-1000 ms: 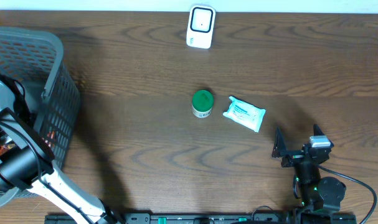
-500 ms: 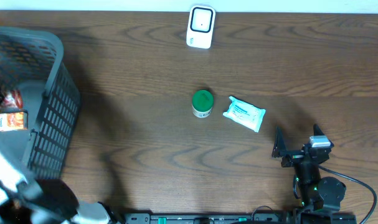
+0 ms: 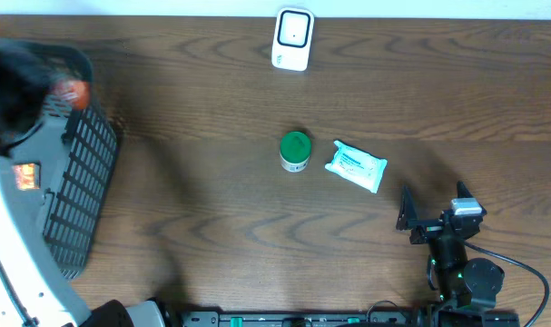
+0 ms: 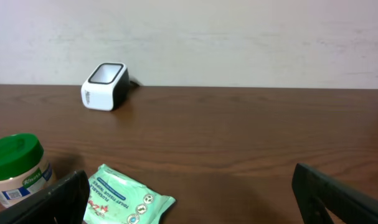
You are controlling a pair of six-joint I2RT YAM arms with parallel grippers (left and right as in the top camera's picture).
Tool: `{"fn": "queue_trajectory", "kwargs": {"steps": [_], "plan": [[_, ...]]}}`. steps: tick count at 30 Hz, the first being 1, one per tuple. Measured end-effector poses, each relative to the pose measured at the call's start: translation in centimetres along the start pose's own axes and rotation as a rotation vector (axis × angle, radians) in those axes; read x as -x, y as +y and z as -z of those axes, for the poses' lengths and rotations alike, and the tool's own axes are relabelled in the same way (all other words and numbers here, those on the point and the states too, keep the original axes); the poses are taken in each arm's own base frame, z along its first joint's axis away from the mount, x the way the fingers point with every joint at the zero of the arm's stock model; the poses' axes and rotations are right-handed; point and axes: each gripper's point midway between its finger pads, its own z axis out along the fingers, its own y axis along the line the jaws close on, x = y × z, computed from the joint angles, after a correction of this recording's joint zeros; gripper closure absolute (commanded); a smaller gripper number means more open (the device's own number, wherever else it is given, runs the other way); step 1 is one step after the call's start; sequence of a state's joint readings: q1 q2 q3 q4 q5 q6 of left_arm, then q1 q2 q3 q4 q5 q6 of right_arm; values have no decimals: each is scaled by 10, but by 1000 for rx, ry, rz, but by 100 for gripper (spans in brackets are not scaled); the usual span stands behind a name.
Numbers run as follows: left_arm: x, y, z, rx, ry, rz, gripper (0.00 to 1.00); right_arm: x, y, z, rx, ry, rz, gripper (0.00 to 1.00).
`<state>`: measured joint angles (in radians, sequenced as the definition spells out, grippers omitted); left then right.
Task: Scan the item barcode
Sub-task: 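Carry the chocolate bar past the scanner and place it left of jar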
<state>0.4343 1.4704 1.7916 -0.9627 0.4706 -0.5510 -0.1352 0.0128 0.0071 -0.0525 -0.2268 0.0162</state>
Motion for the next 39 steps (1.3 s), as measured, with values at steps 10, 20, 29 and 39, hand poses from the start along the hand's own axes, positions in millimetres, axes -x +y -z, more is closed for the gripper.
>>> {"fn": "queue_trajectory", "kwargs": {"steps": [10,20,29,39], "plan": [[-146,-93,-52,-342,323,-553,93,0,0,0,0,0,0,1],[-255,-58,-109,-396,561,-692,93,0,0,0,0,0,0,1],[-329,-3,-160,-495,818,-572,93,0,0,0,0,0,0,1],[-368,34,-191,-484,986,-450,93,0,0,0,0,0,0,1]]}}
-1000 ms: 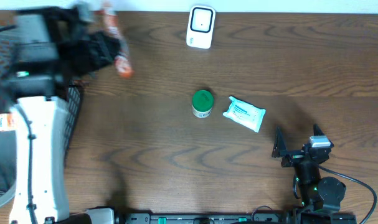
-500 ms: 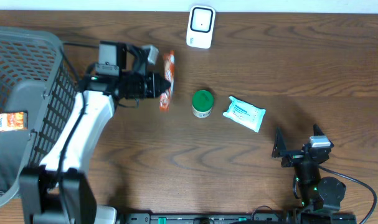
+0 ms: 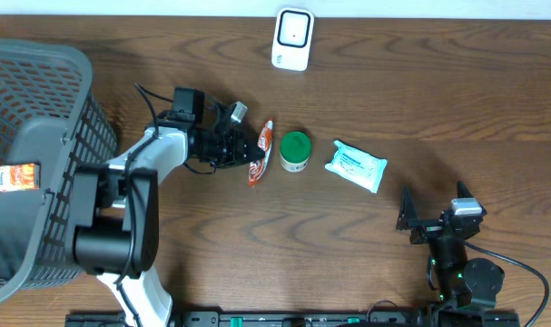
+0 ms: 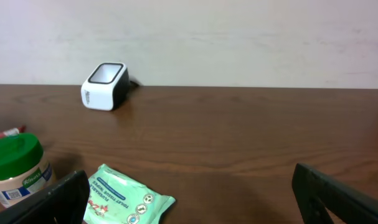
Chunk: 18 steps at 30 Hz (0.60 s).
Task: Scan the item barcode
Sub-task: 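Carry the chocolate bar past the scanner and place it left of jar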
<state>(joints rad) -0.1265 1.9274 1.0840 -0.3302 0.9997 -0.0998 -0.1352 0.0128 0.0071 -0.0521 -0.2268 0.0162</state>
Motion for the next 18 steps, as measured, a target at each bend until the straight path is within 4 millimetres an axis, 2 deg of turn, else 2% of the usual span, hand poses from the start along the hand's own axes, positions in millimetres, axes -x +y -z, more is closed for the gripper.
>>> {"fn": "queue_trajectory", "kwargs": {"steps": [8,16,17,18], "plan": [[-16,28,-22,-16,68,92,92,0,0,0,0,0,0,1],[-4,18,-23,-89,34,32,92,0,0,0,0,0,0,1],[-3,17,-23,-95,29,25,85,0,0,0,0,0,0,1],[0,16,-23,-100,22,20,74,0,0,0,0,0,0,1]]}}
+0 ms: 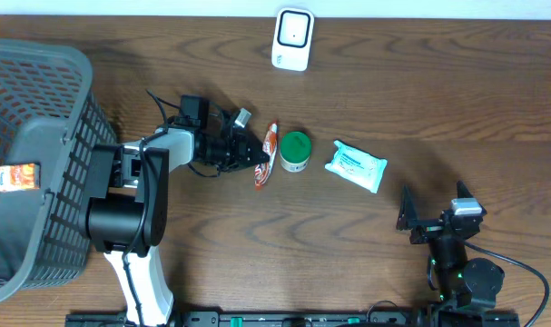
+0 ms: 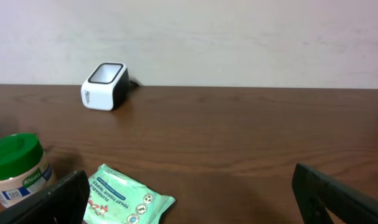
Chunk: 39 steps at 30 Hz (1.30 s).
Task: Scan the item barcode
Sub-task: 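Carry the chocolate bar past the scanner and place it left of jar, then return the left gripper into the basket above the Kleenex pack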
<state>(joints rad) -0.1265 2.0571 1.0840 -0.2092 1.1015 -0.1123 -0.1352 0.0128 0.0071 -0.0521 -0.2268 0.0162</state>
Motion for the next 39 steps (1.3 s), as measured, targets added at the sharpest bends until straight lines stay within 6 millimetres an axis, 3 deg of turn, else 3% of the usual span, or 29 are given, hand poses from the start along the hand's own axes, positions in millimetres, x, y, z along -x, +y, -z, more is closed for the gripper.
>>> {"fn": "queue_trajectory", "kwargs": {"steps": [3,7,13,20,24,31,35,37,39], "plan": [[6,-2,0,-11,-17,-10,34,0,0,0,0,0,0,1],[13,-6,0,-26,-38,-13,12,0,0,0,0,0,0,1],[23,-6,2,-10,-73,24,1,0,0,0,0,0,0,1],[39,-10,17,98,-155,50,2,0,0,0,0,0,0,1],[57,-41,42,135,-256,11,2,0,0,0,0,0,0,1],[90,-143,121,159,-556,-107,2,0,0,0,0,0,0,1],[89,-198,173,179,-747,-180,2,0,0,0,0,0,0,1],[82,-216,199,216,-840,-190,2,0,0,0,0,0,0,1],[72,-221,221,280,-921,-177,2,0,0,0,0,0,0,1]]}}
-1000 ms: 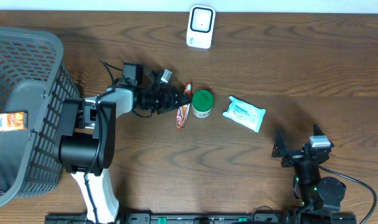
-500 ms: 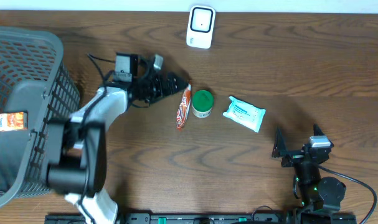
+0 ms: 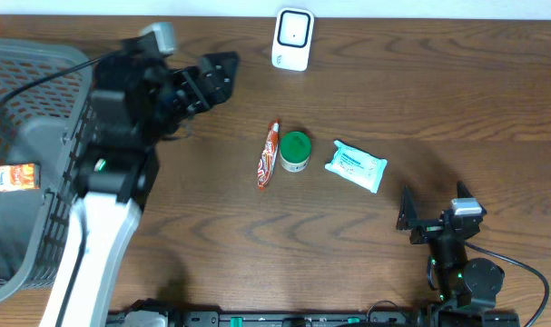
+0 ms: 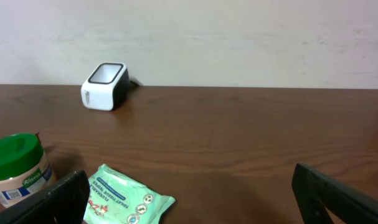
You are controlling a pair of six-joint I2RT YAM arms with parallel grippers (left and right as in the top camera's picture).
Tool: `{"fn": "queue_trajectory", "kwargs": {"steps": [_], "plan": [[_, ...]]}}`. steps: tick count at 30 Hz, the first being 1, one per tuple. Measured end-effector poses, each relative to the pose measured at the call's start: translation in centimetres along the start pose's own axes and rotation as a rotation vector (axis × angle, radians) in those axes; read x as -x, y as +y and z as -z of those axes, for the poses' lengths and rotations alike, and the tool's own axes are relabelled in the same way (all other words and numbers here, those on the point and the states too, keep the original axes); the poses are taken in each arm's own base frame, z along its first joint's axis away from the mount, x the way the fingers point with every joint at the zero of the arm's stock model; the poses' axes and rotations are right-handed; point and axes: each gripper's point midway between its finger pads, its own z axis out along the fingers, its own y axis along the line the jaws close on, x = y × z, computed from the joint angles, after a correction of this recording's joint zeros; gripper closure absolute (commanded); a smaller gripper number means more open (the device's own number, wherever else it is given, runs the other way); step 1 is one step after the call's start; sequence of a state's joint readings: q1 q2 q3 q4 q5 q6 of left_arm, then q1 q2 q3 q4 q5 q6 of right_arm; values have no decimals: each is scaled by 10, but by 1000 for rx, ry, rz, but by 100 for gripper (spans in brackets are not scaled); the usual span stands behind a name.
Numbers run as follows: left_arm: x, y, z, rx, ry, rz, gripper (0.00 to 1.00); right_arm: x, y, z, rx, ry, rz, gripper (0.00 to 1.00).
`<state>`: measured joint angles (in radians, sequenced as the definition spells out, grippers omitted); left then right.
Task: Scan the item barcode
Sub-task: 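Return the left gripper into the basket above the Kleenex pack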
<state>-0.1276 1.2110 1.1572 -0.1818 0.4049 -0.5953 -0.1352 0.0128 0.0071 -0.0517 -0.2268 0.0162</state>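
A white barcode scanner (image 3: 293, 38) (image 4: 105, 86) stands at the far edge of the table. On the middle of the table a red-and-white tube (image 3: 269, 154) lies just left of a green-lidded jar (image 3: 295, 151) (image 4: 14, 168). A pale green wipes packet (image 3: 355, 166) (image 4: 129, 199) is to the jar's right. My left gripper (image 3: 216, 74) hangs open and empty, high at the upper left and well away from the tube. At the near right my right gripper (image 3: 434, 209) (image 4: 189, 199) rests open, with its fingers either side of bare table just behind the packet.
A grey mesh basket (image 3: 71, 195) fills the left edge, with an orange item (image 3: 19, 175) in it. The raised left arm (image 3: 112, 182) runs over the basket's right side. The scanner's cable trails off behind it at the wall.
My left gripper was down at the tube beside the jar. It is now raised at the upper left, and the tube lies alone on the table. The right arm has not moved.
At first the left arm was over the basket and only the jar and wipes packet lay on the table. Then the left gripper held the tube low on the table left of the jar, then closer to it. The tube now lies free beside the jar.
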Motion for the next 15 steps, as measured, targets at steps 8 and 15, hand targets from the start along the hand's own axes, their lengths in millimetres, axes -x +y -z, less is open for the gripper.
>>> {"fn": "queue_trajectory", "kwargs": {"steps": [8,15], "plan": [[38,56,94,469,-317,2,2,0,0,0,0,1,0,1],[61,73,149,661,-520,-1,2,0,0,0,0,0,0,1]]}}
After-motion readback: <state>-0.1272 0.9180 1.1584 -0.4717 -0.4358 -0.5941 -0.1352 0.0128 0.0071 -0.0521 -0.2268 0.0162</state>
